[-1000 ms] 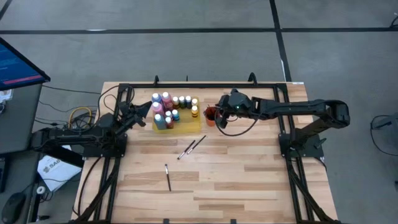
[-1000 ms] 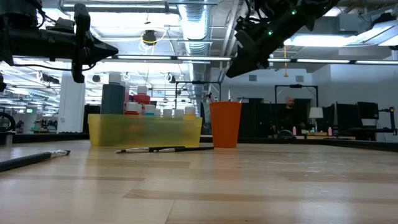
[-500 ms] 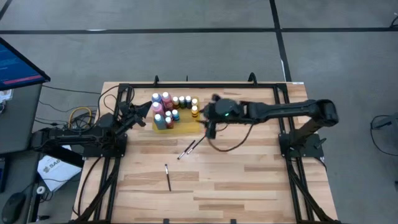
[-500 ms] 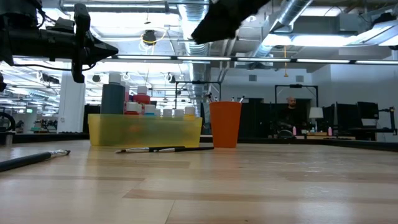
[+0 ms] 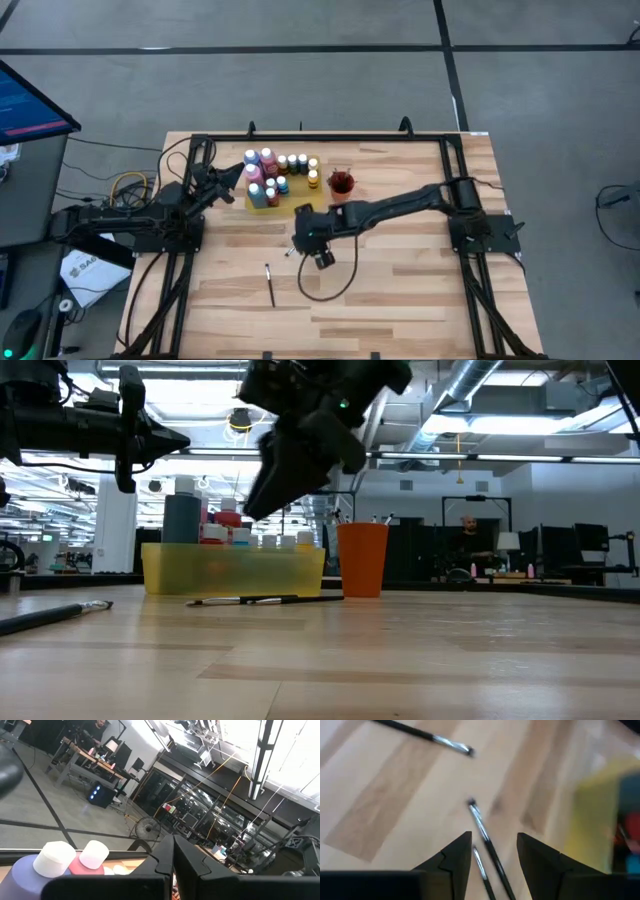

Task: Pick & Place Paint Supplies
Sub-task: Put the silver paint brush into the orange cup

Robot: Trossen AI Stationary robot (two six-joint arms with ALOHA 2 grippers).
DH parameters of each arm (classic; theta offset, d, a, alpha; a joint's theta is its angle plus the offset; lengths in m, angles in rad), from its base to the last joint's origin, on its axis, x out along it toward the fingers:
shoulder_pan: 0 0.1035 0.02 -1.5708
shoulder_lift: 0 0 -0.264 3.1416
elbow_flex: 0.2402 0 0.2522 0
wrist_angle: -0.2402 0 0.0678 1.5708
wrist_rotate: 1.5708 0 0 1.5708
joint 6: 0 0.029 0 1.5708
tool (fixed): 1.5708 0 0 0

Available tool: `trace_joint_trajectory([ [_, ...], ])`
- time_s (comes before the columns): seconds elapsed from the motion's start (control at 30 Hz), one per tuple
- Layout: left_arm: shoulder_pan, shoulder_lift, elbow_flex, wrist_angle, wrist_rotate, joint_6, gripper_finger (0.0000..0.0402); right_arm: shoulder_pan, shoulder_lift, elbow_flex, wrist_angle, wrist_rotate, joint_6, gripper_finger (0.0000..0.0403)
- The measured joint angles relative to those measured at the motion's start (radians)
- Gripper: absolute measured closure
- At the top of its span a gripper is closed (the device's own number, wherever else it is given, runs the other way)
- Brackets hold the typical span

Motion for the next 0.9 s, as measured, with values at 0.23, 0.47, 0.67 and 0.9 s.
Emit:
trace_joint_trajectory([
  [0.23,0.0,0.0,0.0,0.0,0.0,0.0,0.04,-0.005,0.102,0.067,-0.017,-0.101,-0.062,0.0261],
  [0.47,0.0,0.0,0.0,0.0,0.0,0.0,0.04,-0.032,0.18,0.096,-0.026,-0.146,-0.099,0.0271],
  [0.67,0.0,0.0,0.0,0.0,0.0,0.0,0.04,-0.034,0.195,0.098,-0.045,-0.154,-0.13,0.0271],
  [0.9,0.0,0.0,0.0,0.0,0.0,0.0,0.04,-0.045,0.195,0.099,-0.045,-0.155,-0.14,0.0279],
])
